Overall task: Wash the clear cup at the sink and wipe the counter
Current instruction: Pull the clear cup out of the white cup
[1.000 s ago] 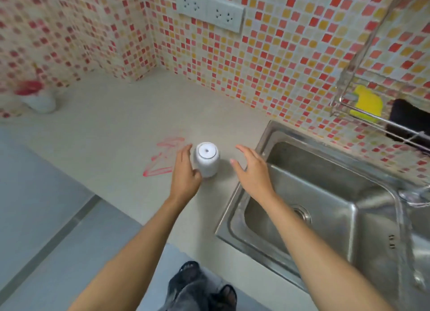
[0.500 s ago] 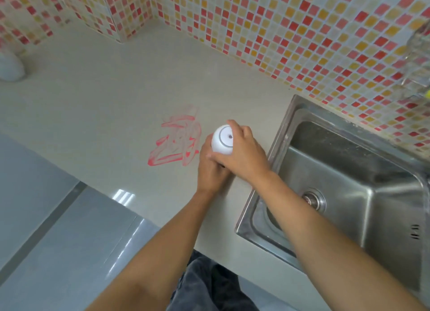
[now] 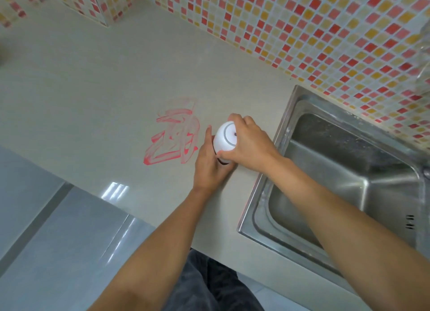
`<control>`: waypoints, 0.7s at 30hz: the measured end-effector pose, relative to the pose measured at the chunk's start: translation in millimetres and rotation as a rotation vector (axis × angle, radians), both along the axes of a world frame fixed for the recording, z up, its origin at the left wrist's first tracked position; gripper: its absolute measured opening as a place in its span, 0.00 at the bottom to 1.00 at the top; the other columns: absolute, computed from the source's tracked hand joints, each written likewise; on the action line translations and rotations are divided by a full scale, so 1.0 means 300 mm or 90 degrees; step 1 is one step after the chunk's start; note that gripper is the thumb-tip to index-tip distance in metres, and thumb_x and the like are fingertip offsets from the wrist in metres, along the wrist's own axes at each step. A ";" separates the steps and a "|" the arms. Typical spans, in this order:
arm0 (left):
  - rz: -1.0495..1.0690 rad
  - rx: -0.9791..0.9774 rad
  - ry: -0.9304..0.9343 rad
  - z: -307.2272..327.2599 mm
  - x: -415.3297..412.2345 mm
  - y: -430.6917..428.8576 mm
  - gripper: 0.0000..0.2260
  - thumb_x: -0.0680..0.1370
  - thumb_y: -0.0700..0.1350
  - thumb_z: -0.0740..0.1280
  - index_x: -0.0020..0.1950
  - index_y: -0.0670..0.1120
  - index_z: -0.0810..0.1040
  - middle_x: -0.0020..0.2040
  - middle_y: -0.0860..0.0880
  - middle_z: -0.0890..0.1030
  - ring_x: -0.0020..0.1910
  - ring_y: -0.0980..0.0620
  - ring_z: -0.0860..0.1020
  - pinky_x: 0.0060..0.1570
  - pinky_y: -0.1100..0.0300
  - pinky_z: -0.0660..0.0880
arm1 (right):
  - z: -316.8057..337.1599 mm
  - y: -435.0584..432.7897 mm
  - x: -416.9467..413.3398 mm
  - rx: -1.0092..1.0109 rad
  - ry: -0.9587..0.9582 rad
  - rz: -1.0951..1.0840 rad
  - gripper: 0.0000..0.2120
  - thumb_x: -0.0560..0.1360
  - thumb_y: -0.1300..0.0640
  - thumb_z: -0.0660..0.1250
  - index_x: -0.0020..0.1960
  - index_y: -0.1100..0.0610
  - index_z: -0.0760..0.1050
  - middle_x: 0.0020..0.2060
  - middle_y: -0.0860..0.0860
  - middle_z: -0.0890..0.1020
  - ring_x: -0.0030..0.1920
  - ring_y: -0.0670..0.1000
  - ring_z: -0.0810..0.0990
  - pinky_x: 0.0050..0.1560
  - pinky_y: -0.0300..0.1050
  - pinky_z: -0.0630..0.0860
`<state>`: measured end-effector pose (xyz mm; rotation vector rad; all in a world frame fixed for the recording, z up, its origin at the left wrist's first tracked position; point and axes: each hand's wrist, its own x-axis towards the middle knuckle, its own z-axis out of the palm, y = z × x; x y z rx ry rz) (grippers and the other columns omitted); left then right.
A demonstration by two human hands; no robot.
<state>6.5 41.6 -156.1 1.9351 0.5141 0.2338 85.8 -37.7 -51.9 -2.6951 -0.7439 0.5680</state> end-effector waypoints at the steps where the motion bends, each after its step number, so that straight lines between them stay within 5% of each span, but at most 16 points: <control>1: 0.000 -0.007 0.000 0.005 0.002 0.000 0.49 0.67 0.54 0.78 0.78 0.46 0.51 0.62 0.60 0.75 0.59 0.59 0.75 0.49 0.64 0.69 | 0.004 -0.003 0.006 -0.002 0.006 0.021 0.39 0.63 0.46 0.76 0.69 0.50 0.61 0.57 0.52 0.69 0.53 0.57 0.75 0.49 0.47 0.73; 7: -0.018 -0.033 -0.007 0.002 0.005 0.005 0.48 0.68 0.55 0.78 0.78 0.48 0.52 0.62 0.62 0.75 0.59 0.62 0.76 0.52 0.58 0.77 | 0.067 -0.019 0.050 -0.005 0.076 0.183 0.34 0.62 0.56 0.73 0.65 0.43 0.63 0.58 0.46 0.69 0.55 0.54 0.70 0.54 0.51 0.74; 9: -0.023 -0.020 0.006 0.011 0.004 0.004 0.49 0.68 0.56 0.77 0.79 0.48 0.49 0.62 0.65 0.72 0.58 0.64 0.75 0.50 0.64 0.74 | 0.110 -0.028 0.062 -0.023 0.050 0.205 0.33 0.62 0.53 0.73 0.63 0.43 0.64 0.56 0.46 0.71 0.54 0.52 0.68 0.53 0.51 0.74; 13: -0.030 0.024 0.010 0.010 0.000 -0.002 0.50 0.69 0.59 0.75 0.79 0.47 0.47 0.66 0.56 0.74 0.62 0.52 0.76 0.52 0.55 0.76 | 0.187 -0.056 0.075 -0.036 -0.041 0.216 0.33 0.60 0.45 0.74 0.61 0.43 0.65 0.50 0.43 0.75 0.54 0.51 0.66 0.54 0.51 0.70; 18: -0.008 0.037 0.016 0.023 0.001 -0.012 0.49 0.69 0.59 0.75 0.79 0.46 0.48 0.68 0.54 0.74 0.63 0.49 0.75 0.55 0.57 0.74 | 0.296 -0.120 0.088 0.089 -0.020 0.071 0.34 0.60 0.43 0.77 0.60 0.44 0.65 0.47 0.39 0.72 0.54 0.50 0.68 0.49 0.48 0.73; 21: -0.010 0.037 0.027 0.021 0.006 -0.015 0.48 0.69 0.61 0.74 0.79 0.48 0.49 0.71 0.54 0.71 0.68 0.52 0.71 0.62 0.62 0.68 | 0.325 -0.178 0.131 0.201 0.010 -0.047 0.35 0.62 0.43 0.78 0.61 0.45 0.63 0.51 0.45 0.74 0.49 0.48 0.75 0.42 0.43 0.74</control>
